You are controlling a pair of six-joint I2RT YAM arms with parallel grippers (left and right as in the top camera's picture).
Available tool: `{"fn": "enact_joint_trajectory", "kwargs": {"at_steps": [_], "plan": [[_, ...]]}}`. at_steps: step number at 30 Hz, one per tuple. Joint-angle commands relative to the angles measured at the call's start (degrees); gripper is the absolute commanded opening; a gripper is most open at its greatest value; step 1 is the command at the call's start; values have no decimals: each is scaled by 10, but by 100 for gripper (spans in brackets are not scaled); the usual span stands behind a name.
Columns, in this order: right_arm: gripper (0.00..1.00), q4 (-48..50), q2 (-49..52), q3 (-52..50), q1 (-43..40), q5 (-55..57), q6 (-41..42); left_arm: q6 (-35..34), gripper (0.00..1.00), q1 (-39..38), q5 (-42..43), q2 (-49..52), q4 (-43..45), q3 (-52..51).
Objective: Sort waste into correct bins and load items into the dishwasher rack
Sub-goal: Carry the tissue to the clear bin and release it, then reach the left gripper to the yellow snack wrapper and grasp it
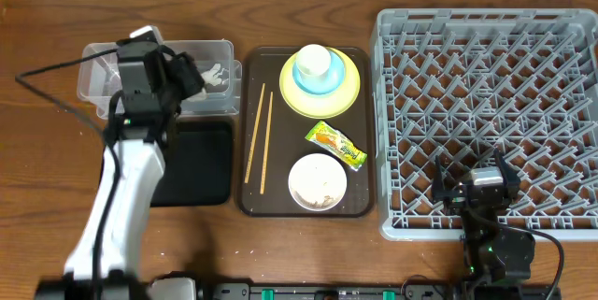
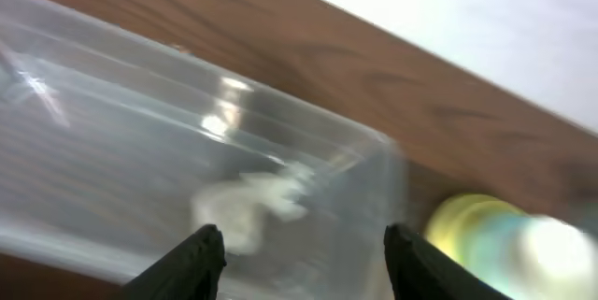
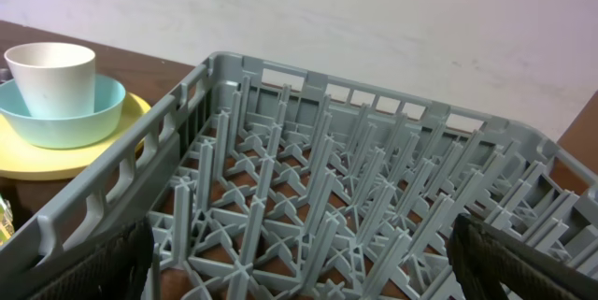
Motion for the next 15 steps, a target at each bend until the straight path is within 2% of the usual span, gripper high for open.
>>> {"fn": "enact_joint_trajectory", "kwargs": {"at_steps": [1, 6, 9, 15], "plan": [[99, -2, -2, -1, 0, -2, 2, -63, 57, -49, 76, -39, -51, 16], [99, -2, -2, -1, 0, -2, 2, -65, 53, -156, 71, -51, -150, 36], [99, -2, -2, -1, 0, -2, 2, -65, 50, -214, 52, -42, -173, 51], [99, -2, -2, -1, 0, -2, 2, -65, 32, -329, 52, -6, -174, 57]]}}
